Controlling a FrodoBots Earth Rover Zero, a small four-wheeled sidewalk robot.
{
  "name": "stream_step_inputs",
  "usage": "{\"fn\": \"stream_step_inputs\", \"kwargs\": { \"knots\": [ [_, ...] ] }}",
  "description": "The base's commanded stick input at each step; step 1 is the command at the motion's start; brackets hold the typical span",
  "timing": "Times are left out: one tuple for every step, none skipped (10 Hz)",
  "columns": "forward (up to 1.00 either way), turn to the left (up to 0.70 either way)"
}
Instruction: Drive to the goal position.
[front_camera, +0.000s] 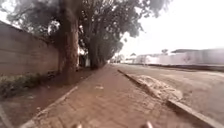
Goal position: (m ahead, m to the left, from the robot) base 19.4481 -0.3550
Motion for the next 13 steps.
{"fn": "stream_step_inputs", "kwargs": {
  "knots": [
    [0.7,0.0],
    [0.7,0.0],
    [0.7,0.0],
    [0.7,0.0],
    [0.7,0.0],
    [0.7,0.0],
    [0.7,0.0],
    [0.7,0.0],
    [0.7,0.0],
    [0.7,0.0],
    [0.7,0.0],
    [0.7,0.0],
    [0.7,0.0]
  ]
}}
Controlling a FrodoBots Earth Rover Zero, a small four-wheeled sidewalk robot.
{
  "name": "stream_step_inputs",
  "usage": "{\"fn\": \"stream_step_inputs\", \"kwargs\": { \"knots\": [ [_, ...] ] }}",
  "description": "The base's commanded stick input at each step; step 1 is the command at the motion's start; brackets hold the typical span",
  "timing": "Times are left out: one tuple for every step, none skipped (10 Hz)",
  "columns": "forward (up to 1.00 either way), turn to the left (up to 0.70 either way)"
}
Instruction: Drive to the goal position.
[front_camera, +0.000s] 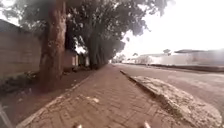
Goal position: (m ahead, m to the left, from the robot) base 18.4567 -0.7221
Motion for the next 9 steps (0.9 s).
{"fn": "stream_step_inputs", "kwargs": {
  "knots": [
    [0.7,0.0],
    [0.7,0.0],
    [0.7,0.0],
    [0.7,0.0],
    [0.7,0.0],
    [0.7,0.0],
    [0.7,0.0],
    [0.7,0.0],
    [0.7,0.0]
  ]
}}
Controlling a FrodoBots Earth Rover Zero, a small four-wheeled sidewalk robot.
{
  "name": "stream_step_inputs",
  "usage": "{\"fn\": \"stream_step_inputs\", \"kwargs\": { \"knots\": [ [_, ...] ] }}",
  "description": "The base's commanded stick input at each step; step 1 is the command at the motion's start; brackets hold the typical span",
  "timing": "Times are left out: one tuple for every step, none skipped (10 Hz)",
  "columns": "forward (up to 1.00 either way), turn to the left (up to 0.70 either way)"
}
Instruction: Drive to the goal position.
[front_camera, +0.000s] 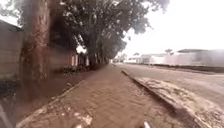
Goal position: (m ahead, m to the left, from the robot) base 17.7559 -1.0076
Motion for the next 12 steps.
{"fn": "stream_step_inputs", "kwargs": {
  "knots": [
    [0.7,0.0],
    [0.7,0.0],
    [0.7,0.0],
    [0.7,0.0],
    [0.7,0.0],
    [0.7,0.0],
    [0.7,0.0],
    [0.7,0.0],
    [0.7,0.0],
    [0.7,0.0],
    [0.7,0.0],
    [0.7,0.0]
  ]
}}
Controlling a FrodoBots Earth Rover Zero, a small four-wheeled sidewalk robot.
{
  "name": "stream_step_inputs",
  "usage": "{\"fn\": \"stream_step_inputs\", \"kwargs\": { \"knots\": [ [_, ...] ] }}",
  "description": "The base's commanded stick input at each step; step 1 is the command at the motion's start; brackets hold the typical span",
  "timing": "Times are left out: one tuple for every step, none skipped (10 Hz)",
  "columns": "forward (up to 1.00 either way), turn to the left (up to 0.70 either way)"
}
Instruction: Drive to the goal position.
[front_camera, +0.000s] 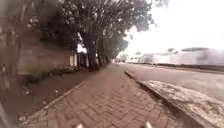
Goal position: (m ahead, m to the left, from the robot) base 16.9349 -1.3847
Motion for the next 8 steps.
{"fn": "stream_step_inputs", "kwargs": {
  "knots": [
    [0.7,-0.35],
    [0.7,-0.35],
    [0.7,-0.35],
    [0.7,-0.35],
    [0.7,-0.2],
    [0.7,-0.07],
    [0.7,0.0],
    [0.7,0.0]
  ]
}}
